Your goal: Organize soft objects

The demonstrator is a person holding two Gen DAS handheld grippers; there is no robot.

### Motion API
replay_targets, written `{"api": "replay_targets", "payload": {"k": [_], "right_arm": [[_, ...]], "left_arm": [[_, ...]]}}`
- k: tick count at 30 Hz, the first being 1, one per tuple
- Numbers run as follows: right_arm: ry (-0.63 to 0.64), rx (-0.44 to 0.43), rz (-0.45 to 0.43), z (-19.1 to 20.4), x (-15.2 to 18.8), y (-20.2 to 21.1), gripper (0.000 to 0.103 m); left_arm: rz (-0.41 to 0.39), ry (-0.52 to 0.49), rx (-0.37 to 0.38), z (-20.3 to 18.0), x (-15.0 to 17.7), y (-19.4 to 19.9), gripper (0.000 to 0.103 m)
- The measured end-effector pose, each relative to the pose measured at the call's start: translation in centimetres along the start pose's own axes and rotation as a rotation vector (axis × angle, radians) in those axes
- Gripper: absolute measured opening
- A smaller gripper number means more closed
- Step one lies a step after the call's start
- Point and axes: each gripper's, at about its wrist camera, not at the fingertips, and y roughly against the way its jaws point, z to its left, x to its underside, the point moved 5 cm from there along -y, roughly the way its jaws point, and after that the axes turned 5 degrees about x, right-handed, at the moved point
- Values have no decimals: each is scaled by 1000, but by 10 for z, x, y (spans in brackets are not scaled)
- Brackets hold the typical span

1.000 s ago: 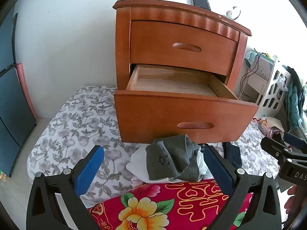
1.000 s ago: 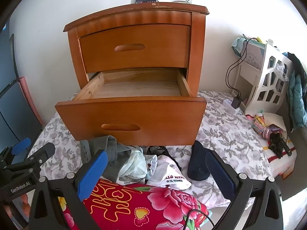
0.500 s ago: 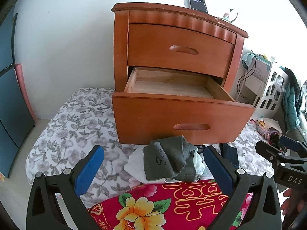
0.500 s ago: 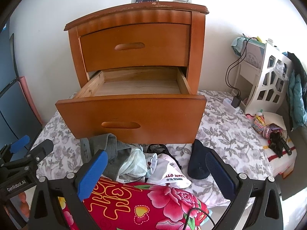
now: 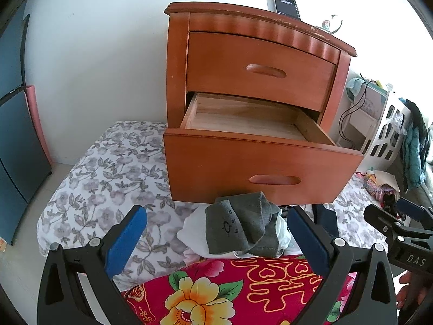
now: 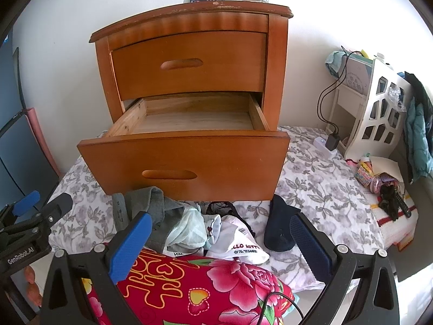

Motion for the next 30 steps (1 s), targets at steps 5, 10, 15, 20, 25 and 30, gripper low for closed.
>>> {"api": "replay_targets", "payload": {"k": [5, 10, 15, 20, 25, 30], "right_arm": [[0, -1, 3, -1, 1, 0, 103], [0, 1, 5, -1, 1, 0, 103], [-2, 1, 6, -2, 2, -1, 103], [-2, 1, 7, -2, 2, -1, 103], [-1, 1, 6, -2, 2, -1, 103], [-2, 1, 7, -2, 2, -1, 103]], "left_arm": [[-3, 0, -14, 1, 0, 0, 103], [2, -1, -22, 1, 0, -1, 103], [0, -3, -29, 1, 0, 0, 103], [7, 6, -29, 3, 0, -1, 103], [9, 5, -44, 3, 0, -1, 103], [12, 4, -44, 3, 1, -2, 103]]}}
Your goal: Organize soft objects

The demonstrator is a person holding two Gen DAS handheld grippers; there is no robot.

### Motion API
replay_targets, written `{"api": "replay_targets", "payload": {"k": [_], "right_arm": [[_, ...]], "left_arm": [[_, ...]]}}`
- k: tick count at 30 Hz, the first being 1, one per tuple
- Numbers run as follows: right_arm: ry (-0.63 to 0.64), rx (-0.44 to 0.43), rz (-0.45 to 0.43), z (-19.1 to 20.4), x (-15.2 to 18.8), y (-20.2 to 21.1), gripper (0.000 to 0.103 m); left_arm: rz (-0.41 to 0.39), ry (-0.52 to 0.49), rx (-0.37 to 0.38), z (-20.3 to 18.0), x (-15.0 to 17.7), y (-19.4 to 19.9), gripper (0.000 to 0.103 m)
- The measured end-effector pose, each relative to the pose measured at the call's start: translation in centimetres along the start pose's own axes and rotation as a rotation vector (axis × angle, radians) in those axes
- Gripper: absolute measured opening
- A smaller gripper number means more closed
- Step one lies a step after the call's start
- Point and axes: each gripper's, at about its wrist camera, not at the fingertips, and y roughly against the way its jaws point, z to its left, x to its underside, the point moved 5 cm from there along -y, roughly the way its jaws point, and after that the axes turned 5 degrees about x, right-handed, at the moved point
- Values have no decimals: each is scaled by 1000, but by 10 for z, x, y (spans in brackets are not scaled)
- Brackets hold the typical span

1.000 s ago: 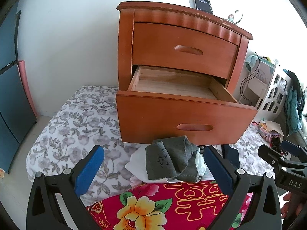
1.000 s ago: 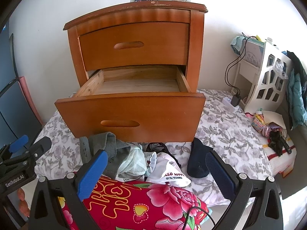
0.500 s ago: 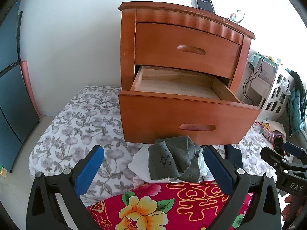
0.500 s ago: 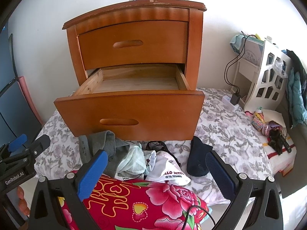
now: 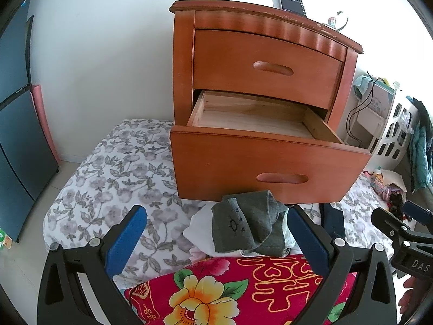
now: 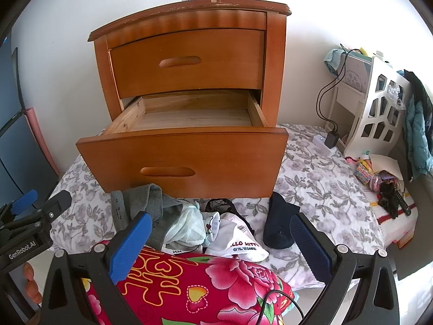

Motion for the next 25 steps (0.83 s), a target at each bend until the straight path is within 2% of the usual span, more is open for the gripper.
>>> {"api": "replay_targets", "payload": {"k": [17, 25], "right_arm": [[-2, 0, 2, -1, 1, 0, 103], [-2, 0, 2, -1, 1, 0, 103]], "left_arm": [[-71, -18, -91, 2, -2, 10, 103], [-65, -12, -87, 3, -2, 9, 103]]}}
